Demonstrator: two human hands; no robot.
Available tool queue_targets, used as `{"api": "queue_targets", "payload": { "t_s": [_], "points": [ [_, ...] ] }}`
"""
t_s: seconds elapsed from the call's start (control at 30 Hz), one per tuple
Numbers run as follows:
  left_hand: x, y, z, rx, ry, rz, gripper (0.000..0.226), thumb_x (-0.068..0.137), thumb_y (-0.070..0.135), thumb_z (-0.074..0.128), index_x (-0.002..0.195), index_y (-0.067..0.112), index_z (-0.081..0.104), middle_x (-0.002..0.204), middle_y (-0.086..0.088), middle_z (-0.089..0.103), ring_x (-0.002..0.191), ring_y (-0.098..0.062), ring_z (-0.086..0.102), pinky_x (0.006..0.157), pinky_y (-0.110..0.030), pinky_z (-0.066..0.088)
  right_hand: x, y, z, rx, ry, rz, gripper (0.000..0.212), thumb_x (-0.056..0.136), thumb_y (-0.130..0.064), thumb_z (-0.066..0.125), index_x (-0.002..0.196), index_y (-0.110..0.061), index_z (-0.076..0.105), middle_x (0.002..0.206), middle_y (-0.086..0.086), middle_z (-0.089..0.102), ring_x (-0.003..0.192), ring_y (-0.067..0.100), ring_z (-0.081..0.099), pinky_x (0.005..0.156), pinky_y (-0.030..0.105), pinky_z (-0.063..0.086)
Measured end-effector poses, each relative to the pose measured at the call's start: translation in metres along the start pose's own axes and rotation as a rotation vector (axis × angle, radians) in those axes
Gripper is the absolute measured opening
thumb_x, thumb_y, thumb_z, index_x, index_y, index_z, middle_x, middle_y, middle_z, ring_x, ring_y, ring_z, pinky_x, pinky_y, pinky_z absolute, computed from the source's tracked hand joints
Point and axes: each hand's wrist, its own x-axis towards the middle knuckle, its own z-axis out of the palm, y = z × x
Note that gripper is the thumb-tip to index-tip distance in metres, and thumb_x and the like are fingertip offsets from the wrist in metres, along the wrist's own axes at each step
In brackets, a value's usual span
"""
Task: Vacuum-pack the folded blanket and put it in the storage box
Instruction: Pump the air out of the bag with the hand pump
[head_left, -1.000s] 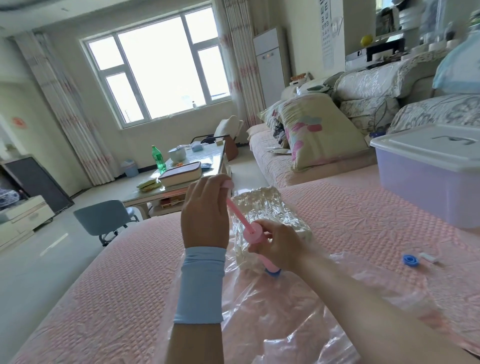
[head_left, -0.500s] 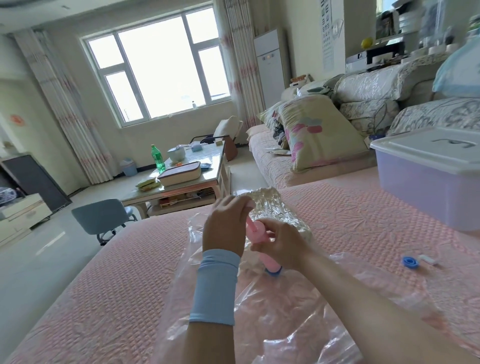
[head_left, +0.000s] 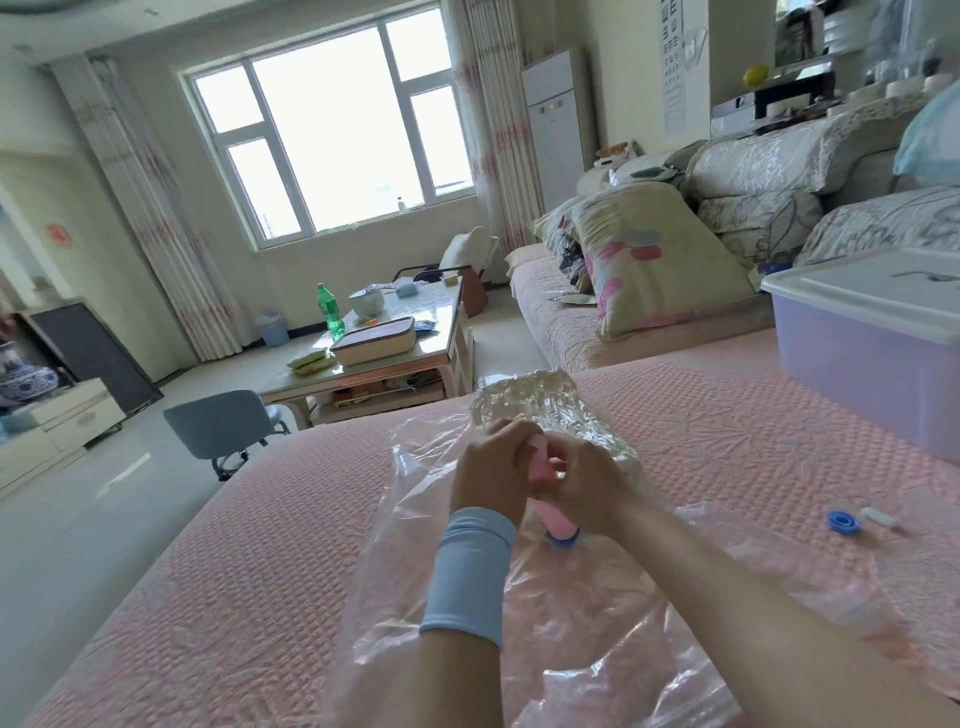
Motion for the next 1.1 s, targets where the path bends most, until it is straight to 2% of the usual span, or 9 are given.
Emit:
{"api": "queue_targets", "payload": {
  "t_s": [0.13,0.33,0.5,0.57,0.63,0.77,0.87,1.0,1.1],
  "points": [
    [0.005,0.007,-0.014,0.107,0.06,0.042,0.014,0.093,0.019,0.056,0.09,0.018,0.07,0.092,0.003,0.068,0.074,-0.022,0.064,0.068,-0.031,0.053,0.0,0.005,0.0,0.018,-0.004,-0.001,0.042,0.071,-0.037,0.083,0.11,-0.032,0.069,0.098,-0.014,0.074,0.095,0.009,0.069,0.089,0.043,0.056],
    [0.021,0.03,-0.07,0.111,0.41,0.2,0.021,0.096,0.026,0.05,0.092,0.018,0.07,0.089,0.008,0.067,0.075,-0.011,0.061,0.069,-0.02,0.048,0.004,0.005,-0.002,-0.001,-0.051,0.01,0.045,0.069,-0.042,0.081,0.112,-0.041,0.066,0.1,-0.024,0.071,0.097,0.002,0.066,0.092,0.038,0.056],
    [0.021,0.031,-0.064,-0.011,0.669,0.118,0.017,0.096,0.015,0.053,0.095,0.015,0.07,0.094,0.003,0.068,0.085,-0.018,0.065,0.074,-0.026,0.054,0.002,0.005,0.005,-0.061,-0.034,-0.001,0.048,0.075,-0.036,0.083,0.12,-0.038,0.064,0.103,-0.021,0.07,0.097,0.002,0.065,0.089,0.031,0.054],
    [0.021,0.023,-0.047,-0.017,0.586,0.109,0.014,0.094,0.012,0.058,0.094,0.017,0.071,0.097,0.001,0.071,0.091,-0.02,0.068,0.078,-0.031,0.056,0.002,0.004,0.005,-0.066,-0.018,0.0,0.05,0.075,-0.034,0.083,0.121,-0.035,0.065,0.103,-0.02,0.07,0.096,0.005,0.065,0.087,0.027,0.053],
    [0.014,0.012,-0.023,-0.025,0.361,0.092,0.013,0.09,0.008,0.063,0.09,0.018,0.072,0.094,0.004,0.071,0.087,-0.017,0.068,0.079,-0.027,0.055,0.002,0.003,0.004,-0.063,-0.001,0.009,0.048,0.075,-0.033,0.084,0.12,-0.032,0.066,0.102,-0.017,0.071,0.096,0.007,0.066,0.085,0.027,0.053],
    [0.001,-0.004,0.009,-0.032,0.071,-0.067,0.015,0.088,0.013,0.061,0.092,0.02,0.074,0.093,0.007,0.068,0.078,-0.014,0.064,0.074,-0.022,0.051,0.003,0.001,0.002,-0.036,0.004,0.027,0.041,0.074,-0.032,0.079,0.113,-0.03,0.069,0.096,-0.012,0.074,0.093,0.009,0.069,0.086,0.038,0.057],
    [0.006,-0.002,0.0,0.045,0.071,-0.047,0.013,0.09,0.021,0.06,0.092,0.021,0.072,0.094,0.005,0.069,0.075,-0.017,0.063,0.073,-0.027,0.051,0.002,0.001,0.001,-0.049,-0.001,0.007,0.044,0.074,-0.033,0.083,0.115,-0.031,0.068,0.097,-0.012,0.074,0.093,0.01,0.069,0.087,0.04,0.056],
    [0.013,0.021,-0.036,0.08,0.247,0.087,0.013,0.093,0.022,0.059,0.091,0.016,0.07,0.092,0.004,0.068,0.08,-0.018,0.062,0.073,-0.029,0.052,0.003,0.006,-0.002,-0.022,-0.023,0.005,0.047,0.071,-0.038,0.083,0.115,-0.035,0.066,0.099,-0.016,0.072,0.095,0.006,0.067,0.09,0.039,0.056],
    [0.023,0.033,-0.073,0.087,0.438,0.172,0.02,0.093,0.029,0.053,0.092,0.019,0.071,0.089,0.007,0.067,0.077,-0.01,0.059,0.069,-0.011,0.043,0.002,0.008,-0.005,0.006,-0.082,0.037,0.056,0.063,-0.049,0.079,0.116,-0.039,0.065,0.102,-0.018,0.071,0.098,0.006,0.067,0.091,0.04,0.056]
  ]
}}
